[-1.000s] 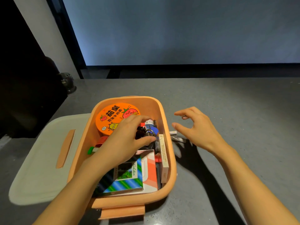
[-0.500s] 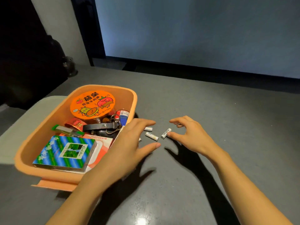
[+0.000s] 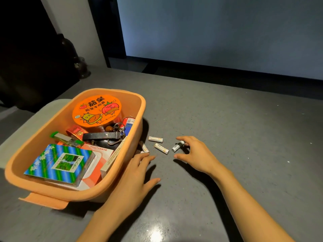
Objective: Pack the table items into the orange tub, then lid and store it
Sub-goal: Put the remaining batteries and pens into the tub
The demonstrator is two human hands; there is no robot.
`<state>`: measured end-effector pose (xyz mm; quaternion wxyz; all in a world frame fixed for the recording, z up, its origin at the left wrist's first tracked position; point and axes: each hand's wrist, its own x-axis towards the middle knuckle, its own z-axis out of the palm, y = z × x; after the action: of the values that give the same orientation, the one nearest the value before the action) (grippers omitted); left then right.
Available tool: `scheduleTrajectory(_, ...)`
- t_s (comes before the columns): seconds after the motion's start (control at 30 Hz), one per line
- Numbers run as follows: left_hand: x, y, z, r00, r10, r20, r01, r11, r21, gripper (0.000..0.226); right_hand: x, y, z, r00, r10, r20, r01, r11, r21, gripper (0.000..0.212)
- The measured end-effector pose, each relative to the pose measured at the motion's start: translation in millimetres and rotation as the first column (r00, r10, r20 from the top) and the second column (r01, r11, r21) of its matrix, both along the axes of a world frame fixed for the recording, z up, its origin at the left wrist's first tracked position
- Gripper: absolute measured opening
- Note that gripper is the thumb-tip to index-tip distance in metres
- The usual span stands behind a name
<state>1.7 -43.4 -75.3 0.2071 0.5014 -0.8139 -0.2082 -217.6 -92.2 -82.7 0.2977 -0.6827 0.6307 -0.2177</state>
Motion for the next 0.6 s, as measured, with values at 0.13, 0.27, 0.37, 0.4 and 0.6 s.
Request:
scheduleTrajectory(0.13,3,3,-9,0.999,0.050,0.016,-0.051,0.998,0.047,0.063,6,-13,-9,0.999,0.027,0.031,-0.027,1.000,0.012,0.065)
scheduleTrajectory(0.27,4,5,-14,0.994,0.107,0.027,-0.109,0.992,0.068,0.062,15,-18,-17,0.995,0.082,0.058,-0.081,0.997,-0.011,0.058)
scheduleTrajectory(0.37,4,6,-18,0.991,0.134,0.027,-0.136,0.987,0.087,0.060,22,-20,-19,0.992,0.125,0.016,-0.125,0.992,-0.015,0.058)
scheduleTrajectory(0.4,5,5,-18,0.990,0.139,0.025,-0.140,0.986,0.086,0.060,25,-21,-19,0.990,0.142,0.004,-0.142,0.990,-0.011,0.060)
scheduleTrajectory(0.6,4,1,-22,0.984,0.168,0.053,-0.172,0.981,0.092,0.060,42,-20,-19,0.971,0.229,-0.071,-0.232,0.972,-0.043,0.067)
